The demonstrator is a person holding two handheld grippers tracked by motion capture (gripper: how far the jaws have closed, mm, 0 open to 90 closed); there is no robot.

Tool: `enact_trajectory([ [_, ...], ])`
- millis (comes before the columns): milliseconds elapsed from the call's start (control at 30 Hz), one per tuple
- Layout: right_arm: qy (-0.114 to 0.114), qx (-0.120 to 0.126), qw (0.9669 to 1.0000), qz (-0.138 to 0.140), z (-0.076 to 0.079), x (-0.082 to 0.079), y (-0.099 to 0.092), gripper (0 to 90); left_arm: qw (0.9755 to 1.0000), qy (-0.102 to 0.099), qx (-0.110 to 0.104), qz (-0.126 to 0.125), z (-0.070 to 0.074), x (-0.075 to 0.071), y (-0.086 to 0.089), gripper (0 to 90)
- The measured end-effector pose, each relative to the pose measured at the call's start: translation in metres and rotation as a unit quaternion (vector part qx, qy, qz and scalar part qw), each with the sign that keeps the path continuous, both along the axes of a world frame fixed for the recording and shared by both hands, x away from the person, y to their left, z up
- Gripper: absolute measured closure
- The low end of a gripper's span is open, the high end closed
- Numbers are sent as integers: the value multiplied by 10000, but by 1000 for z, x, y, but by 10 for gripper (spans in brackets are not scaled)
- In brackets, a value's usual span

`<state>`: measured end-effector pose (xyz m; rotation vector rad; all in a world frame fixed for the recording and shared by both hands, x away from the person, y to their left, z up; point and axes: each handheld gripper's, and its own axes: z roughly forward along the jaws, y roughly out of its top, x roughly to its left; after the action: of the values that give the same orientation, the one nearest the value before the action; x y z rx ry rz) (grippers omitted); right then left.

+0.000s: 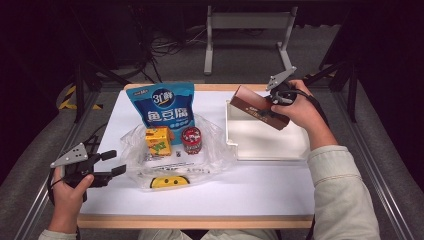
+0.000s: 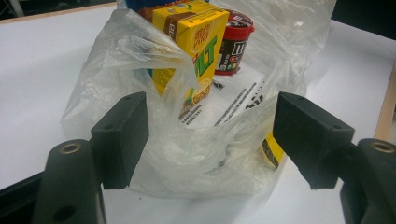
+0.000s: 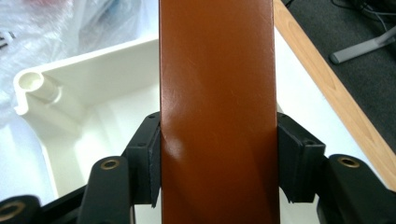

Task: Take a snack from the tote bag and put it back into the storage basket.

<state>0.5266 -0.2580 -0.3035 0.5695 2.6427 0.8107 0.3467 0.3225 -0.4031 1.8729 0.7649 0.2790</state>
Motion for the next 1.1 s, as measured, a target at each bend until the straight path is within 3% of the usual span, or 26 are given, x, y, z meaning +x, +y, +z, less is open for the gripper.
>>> enact_trajectory([
  [1100,352,-382,9986,-110,-42,17,-4,427,10000,-1,5,14,0,-5,4,254],
])
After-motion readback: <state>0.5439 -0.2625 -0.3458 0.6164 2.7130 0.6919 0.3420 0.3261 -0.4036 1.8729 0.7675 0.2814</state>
